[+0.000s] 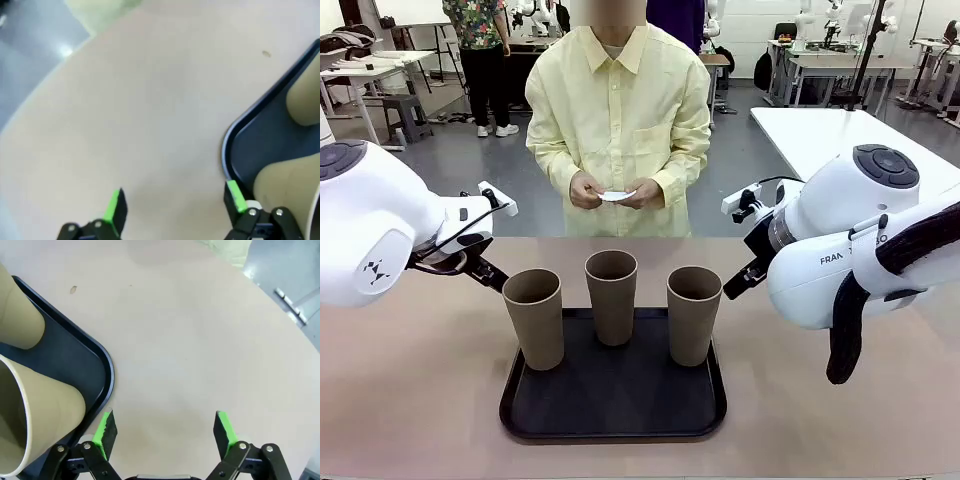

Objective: Place coasters on the table and set cups on them.
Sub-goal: Pick up one Reusable plastic cup and place it on a coaster set by the human.

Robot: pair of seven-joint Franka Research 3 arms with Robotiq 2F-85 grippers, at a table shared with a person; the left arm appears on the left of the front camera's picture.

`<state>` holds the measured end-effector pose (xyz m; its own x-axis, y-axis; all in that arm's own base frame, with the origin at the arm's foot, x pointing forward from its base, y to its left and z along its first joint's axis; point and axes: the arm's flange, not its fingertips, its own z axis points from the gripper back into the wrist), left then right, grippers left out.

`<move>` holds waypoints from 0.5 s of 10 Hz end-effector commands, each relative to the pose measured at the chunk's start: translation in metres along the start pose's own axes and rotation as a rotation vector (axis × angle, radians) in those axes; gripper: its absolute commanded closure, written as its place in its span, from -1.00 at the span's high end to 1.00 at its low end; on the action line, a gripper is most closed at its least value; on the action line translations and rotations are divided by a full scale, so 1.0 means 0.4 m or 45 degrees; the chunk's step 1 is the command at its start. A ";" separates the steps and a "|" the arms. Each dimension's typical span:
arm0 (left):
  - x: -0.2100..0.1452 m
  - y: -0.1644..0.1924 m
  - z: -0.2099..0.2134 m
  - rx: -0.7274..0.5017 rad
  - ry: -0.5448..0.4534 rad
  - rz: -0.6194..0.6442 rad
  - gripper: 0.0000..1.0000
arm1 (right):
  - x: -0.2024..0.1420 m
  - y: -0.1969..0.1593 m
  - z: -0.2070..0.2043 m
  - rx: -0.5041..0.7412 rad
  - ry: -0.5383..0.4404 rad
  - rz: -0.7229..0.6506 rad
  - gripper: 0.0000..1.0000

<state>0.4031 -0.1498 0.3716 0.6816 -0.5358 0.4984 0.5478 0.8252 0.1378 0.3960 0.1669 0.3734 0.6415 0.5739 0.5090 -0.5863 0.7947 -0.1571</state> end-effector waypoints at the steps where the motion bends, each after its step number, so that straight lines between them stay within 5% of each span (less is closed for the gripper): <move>1: 0.000 0.000 0.000 0.000 0.000 0.000 1.00 | 0.000 0.000 0.000 0.000 0.000 0.000 1.00; 5: 0.000 0.000 0.000 0.000 0.000 0.000 1.00 | 0.000 0.000 0.000 0.000 0.000 0.000 1.00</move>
<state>0.4031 -0.1498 0.3716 0.6815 -0.5358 0.4984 0.5479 0.8251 0.1379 0.3960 0.1669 0.3734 0.6415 0.5739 0.5090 -0.5862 0.7947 -0.1572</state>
